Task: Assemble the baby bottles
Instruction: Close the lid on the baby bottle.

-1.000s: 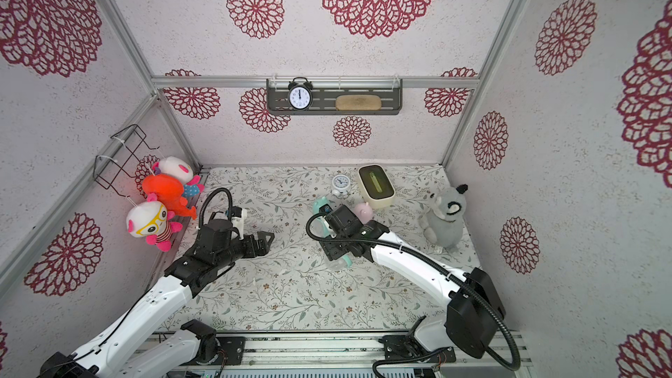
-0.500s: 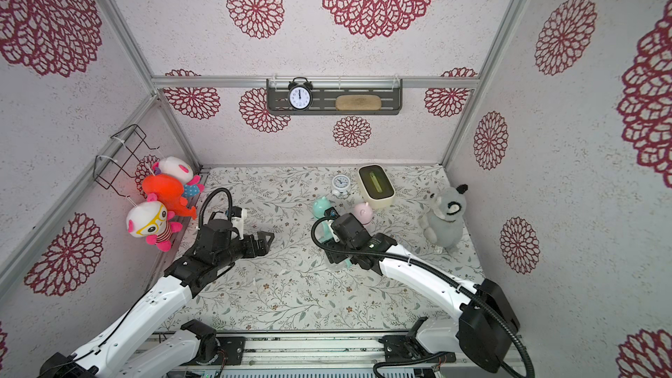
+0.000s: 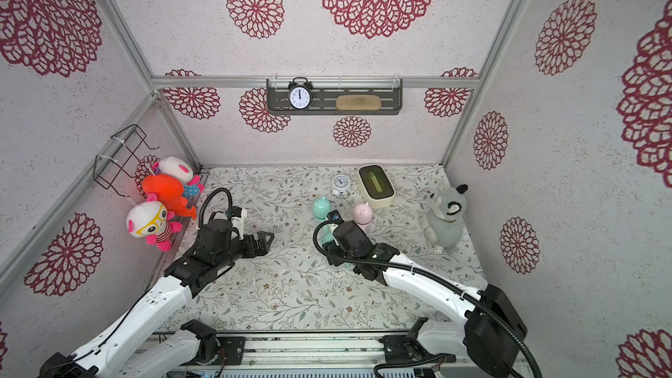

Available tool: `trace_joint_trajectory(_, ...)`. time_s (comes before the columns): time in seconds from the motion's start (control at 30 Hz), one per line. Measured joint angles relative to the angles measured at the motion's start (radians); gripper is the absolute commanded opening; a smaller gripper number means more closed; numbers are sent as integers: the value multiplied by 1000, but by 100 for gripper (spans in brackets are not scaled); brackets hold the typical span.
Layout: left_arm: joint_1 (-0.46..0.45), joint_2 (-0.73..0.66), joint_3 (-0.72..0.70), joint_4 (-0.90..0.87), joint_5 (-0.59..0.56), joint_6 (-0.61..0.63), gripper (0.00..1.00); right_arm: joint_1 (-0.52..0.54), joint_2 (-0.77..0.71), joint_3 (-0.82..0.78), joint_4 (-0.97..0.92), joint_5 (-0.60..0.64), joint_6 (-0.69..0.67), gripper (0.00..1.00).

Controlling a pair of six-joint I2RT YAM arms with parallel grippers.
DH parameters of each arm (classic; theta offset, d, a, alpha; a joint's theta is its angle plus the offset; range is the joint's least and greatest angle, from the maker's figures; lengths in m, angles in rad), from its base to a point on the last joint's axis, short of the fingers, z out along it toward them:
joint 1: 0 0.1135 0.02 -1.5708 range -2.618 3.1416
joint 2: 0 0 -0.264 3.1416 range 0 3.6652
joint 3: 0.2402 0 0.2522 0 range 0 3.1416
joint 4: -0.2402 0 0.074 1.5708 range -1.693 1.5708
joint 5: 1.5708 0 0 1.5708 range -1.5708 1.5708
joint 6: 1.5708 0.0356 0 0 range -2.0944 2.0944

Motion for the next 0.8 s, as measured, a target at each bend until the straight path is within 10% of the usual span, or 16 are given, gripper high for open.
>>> trace_joint_trajectory(0.8,0,-10,4,-7,-1,2,98,10,1,16,-38,45,23,75)
